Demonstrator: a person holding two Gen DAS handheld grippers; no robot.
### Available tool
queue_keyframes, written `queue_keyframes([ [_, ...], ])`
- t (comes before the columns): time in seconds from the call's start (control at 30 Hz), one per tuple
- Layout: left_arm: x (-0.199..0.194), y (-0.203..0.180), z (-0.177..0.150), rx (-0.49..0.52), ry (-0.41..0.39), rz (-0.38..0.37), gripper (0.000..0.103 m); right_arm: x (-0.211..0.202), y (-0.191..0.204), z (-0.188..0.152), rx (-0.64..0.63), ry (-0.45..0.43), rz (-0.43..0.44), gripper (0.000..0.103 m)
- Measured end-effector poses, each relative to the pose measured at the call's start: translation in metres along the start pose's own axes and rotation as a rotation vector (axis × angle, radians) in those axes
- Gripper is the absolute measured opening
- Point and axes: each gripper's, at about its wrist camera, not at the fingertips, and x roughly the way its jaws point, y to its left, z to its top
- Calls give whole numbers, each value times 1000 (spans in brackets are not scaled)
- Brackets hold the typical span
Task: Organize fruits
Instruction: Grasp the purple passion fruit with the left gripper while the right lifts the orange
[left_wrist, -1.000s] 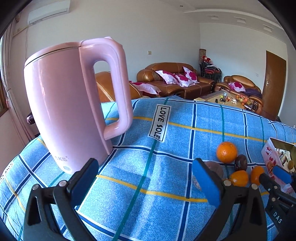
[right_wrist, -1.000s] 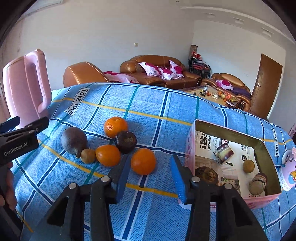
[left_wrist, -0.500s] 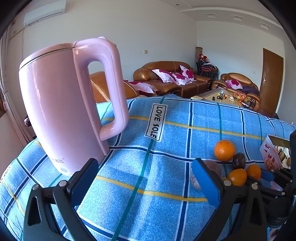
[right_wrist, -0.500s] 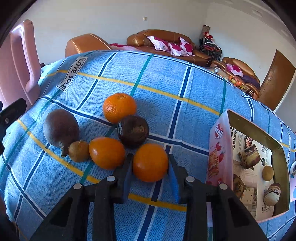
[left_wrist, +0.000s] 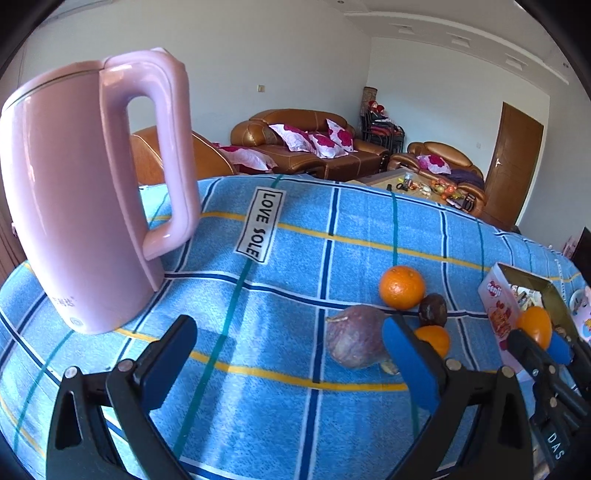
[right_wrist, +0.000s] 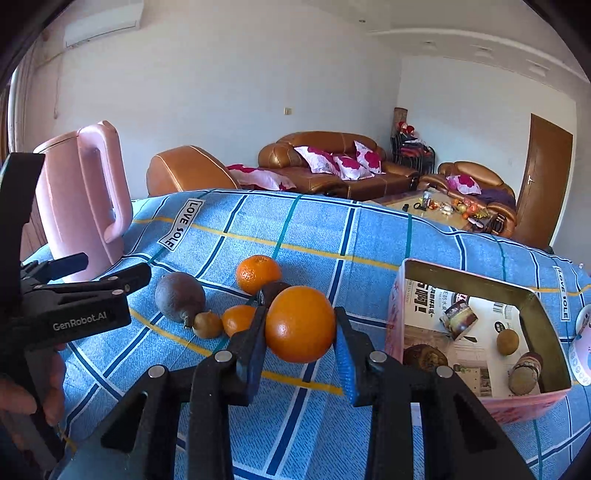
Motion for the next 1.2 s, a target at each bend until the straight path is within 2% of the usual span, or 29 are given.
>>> queue_keyframes([
  [0.1, 8, -12, 5, -7, 28, -13, 101, -1, -4, 2, 16, -10, 6, 36],
  [0.23, 32, -34, 9, 46, 86, 74, 90, 4, -11, 1, 50, 1, 23, 36],
  [0.3, 45, -40, 6, 37, 136, 68, 86, 5, -14, 1, 61, 6, 30, 36],
  [0.37, 58, -44, 3, 27, 183, 78, 77, 6, -14, 0, 63, 10, 34, 36],
  [0.43, 66, -45, -1, 29, 215, 78, 75, 7, -15, 0, 63, 15, 40, 36],
  [0.53, 65, -41, -1, 7, 210, 57, 74, 10, -16, 0, 69, 25, 51, 36],
  [0.6, 65, -42, -2, 12, 212, 38, 68, 12, -17, 0, 75, 32, 56, 36],
  [0.67, 61, -49, -2, 41, 202, 4, 50, 12, -19, 0, 81, 36, 58, 36],
  [0.77, 59, -54, -4, 70, 196, 21, 50, 12, -20, 0, 86, 31, 55, 36],
  [0.9, 53, -42, -1, 3, 169, -7, 50, 4, -19, 0, 81, -9, 48, 36],
  [1.0, 39, -37, -1, -14, 97, 14, 50, -3, -17, 0, 70, -54, 24, 36],
  [1.2, 9, -47, -4, 50, -55, 114, 50, -13, -16, 1, 46, -126, -49, 36],
])
